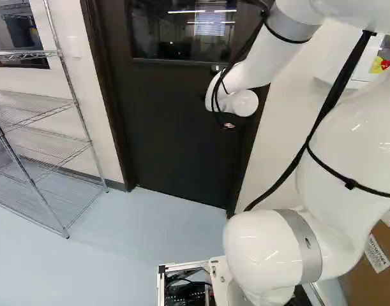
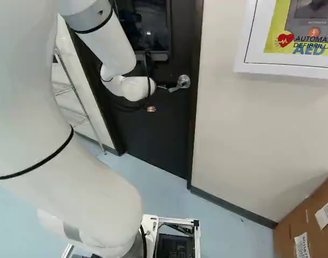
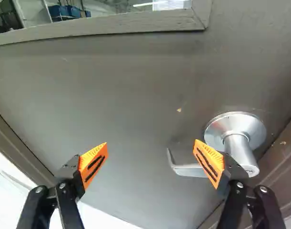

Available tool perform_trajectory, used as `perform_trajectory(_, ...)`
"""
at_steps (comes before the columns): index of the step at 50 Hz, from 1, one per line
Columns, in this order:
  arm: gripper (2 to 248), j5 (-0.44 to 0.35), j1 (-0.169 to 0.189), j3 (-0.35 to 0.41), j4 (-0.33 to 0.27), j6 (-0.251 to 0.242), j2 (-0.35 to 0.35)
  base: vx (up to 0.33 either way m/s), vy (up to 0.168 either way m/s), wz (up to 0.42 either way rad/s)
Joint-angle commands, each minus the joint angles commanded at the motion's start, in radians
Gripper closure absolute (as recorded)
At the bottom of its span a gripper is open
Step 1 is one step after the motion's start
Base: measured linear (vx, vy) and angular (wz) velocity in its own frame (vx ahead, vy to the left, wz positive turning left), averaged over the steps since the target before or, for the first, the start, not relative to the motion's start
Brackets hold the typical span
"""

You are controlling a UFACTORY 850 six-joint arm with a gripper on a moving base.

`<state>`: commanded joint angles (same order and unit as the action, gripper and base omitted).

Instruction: Open the door and move inside

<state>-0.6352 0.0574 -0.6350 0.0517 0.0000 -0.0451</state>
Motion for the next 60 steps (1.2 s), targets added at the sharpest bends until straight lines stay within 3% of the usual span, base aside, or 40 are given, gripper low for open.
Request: perform_trajectory(60, 3, 0.000, 0.000, 0.012, 0.000, 0.000, 0.099, 0.000, 0.000, 0.000)
